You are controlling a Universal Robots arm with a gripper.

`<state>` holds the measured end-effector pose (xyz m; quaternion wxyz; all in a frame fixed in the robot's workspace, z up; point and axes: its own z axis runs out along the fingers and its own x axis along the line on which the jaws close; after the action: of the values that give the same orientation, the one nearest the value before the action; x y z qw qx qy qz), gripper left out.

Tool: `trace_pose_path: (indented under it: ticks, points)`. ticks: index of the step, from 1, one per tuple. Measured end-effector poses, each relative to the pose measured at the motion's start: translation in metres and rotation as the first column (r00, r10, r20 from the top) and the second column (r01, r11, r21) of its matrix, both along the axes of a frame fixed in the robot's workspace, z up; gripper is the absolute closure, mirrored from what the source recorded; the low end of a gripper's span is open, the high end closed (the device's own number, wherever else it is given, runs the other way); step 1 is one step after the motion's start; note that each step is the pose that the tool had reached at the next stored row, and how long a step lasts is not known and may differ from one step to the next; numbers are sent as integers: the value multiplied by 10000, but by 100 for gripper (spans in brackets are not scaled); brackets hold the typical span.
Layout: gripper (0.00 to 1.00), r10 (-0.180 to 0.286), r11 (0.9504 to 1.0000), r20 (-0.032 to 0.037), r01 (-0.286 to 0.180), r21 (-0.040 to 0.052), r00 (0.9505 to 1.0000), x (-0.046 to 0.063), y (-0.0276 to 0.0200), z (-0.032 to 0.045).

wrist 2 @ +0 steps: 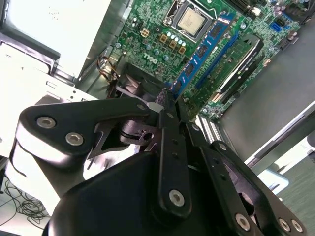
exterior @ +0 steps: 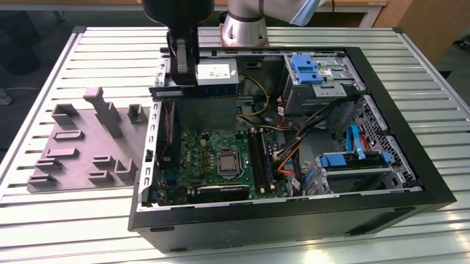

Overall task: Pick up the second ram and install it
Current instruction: 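Pick up the second ram and move it above second insertion slot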

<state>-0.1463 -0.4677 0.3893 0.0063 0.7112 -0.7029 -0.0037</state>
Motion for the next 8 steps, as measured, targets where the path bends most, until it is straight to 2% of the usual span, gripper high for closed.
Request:
trace_pose_path:
  ticks: [8]
  points:
    - [86,0,10000,0,0,0,10000,63,0,0]
